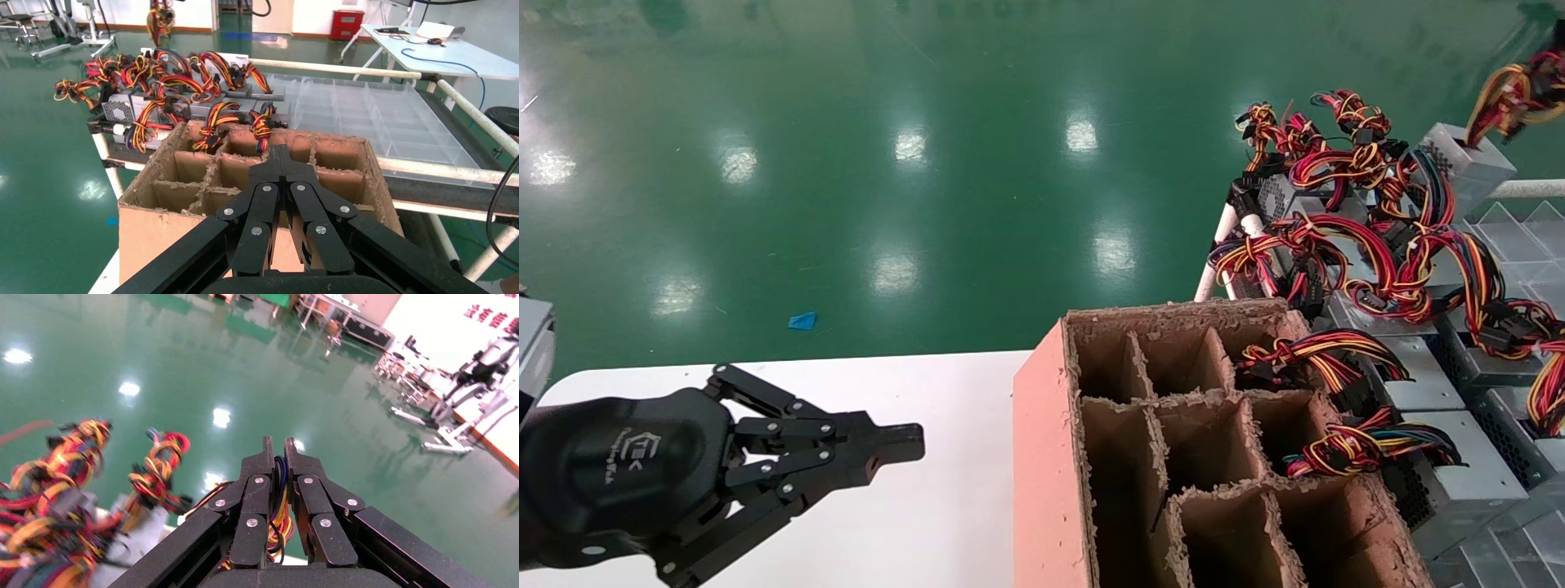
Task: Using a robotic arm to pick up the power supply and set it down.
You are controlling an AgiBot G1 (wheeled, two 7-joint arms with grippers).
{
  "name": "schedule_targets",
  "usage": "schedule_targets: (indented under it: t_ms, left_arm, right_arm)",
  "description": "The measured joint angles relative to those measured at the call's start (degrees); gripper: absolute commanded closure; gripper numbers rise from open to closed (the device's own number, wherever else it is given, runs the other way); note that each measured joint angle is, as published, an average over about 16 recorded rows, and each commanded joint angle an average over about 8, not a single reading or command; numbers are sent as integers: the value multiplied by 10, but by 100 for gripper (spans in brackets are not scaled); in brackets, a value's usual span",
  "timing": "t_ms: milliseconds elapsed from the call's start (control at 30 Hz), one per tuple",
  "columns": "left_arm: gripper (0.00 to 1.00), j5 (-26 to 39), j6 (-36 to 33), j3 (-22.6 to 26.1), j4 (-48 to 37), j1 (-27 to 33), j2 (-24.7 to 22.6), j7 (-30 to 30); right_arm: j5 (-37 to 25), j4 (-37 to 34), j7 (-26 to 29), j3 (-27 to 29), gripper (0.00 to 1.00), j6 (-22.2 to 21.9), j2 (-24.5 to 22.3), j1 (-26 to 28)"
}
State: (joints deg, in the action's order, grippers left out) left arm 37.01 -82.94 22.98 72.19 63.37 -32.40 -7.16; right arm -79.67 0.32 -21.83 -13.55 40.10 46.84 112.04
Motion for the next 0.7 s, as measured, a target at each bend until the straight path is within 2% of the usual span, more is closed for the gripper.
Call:
schedule_targets:
  t_ms: [300,700]
  left_arm:
    - [100,0,0,0,0,0,0,0]
    - [100,0,0,0,0,0,0,0]
  right_arm:
    - [7,-3,-3,5,100,12,-10,-7]
    - [18,-6,-1,13,100,33,12,-25]
